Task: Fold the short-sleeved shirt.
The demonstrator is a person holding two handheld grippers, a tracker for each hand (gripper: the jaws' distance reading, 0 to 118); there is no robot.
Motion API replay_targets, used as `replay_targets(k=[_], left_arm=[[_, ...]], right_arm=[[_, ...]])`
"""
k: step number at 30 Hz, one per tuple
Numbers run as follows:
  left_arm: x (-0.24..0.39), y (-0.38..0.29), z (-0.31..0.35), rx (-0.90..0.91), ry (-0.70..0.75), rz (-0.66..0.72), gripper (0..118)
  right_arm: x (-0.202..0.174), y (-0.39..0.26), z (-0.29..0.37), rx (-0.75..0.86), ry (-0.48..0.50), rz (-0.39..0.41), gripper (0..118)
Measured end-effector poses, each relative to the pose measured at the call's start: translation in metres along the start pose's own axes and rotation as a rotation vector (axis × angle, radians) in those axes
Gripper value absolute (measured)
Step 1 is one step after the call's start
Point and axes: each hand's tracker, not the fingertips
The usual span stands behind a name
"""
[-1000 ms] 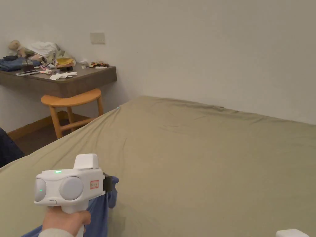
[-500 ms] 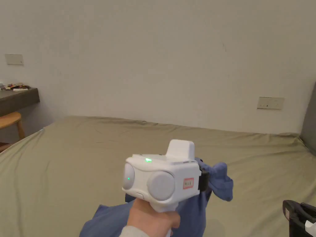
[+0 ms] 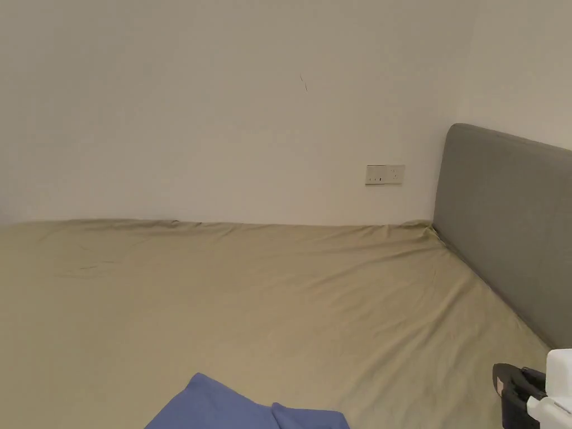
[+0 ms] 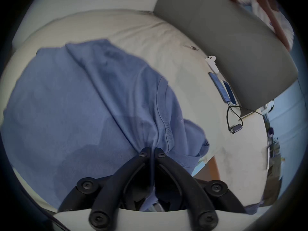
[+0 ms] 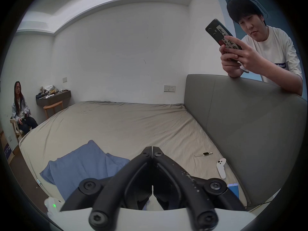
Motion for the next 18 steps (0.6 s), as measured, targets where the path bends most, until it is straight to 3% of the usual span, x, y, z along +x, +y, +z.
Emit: replay_targets(k=[1, 3, 4, 6, 8, 11, 13, 16, 18], left_arm=[[-0.005, -0.003, -0.004, -0.021, -0.045, 0.025, 70], [-0.019, -0.002, 0.002, -0.043, -0.264, 0.157, 104], [-0.023, 0.002, 0.018, -0.024, -0.311, 0.227, 111], [-0.045, 0.022, 0.068, 0.117, -0.321, 0.316, 110], [-0.068, 0.045, 0.145, 0.394, -0.261, 0.242, 110], [-0.11, 0.059, 0.281, 0.834, 0.135, 0.063, 110], [-0.128, 0.051, 0.364, 1.048, 0.311, 0.025, 112], [-0.149, 0.021, 0.451, 1.161, 0.496, -0.058, 118], [-0.16, -0.003, 0.481, 1.164, 0.599, -0.037, 111]], right_arm=[[0.0, -0.001, -0.003, -0.004, 0.006, -0.013, 1], [-0.002, -0.003, -0.003, -0.008, 0.023, -0.04, 1], [-0.003, -0.003, -0.003, -0.006, 0.028, -0.044, 1], [-0.007, -0.002, -0.002, -0.002, 0.03, -0.038, 1], [-0.008, 0.002, 0.0, 0.01, 0.035, -0.047, 1], [-0.009, 0.01, 0.007, 0.05, 0.035, -0.05, 1], [-0.01, 0.016, 0.012, 0.08, 0.02, -0.036, 1], [-0.011, 0.022, 0.02, 0.107, 0.009, -0.029, 1], [-0.011, 0.021, 0.022, 0.114, 0.004, -0.034, 1]])
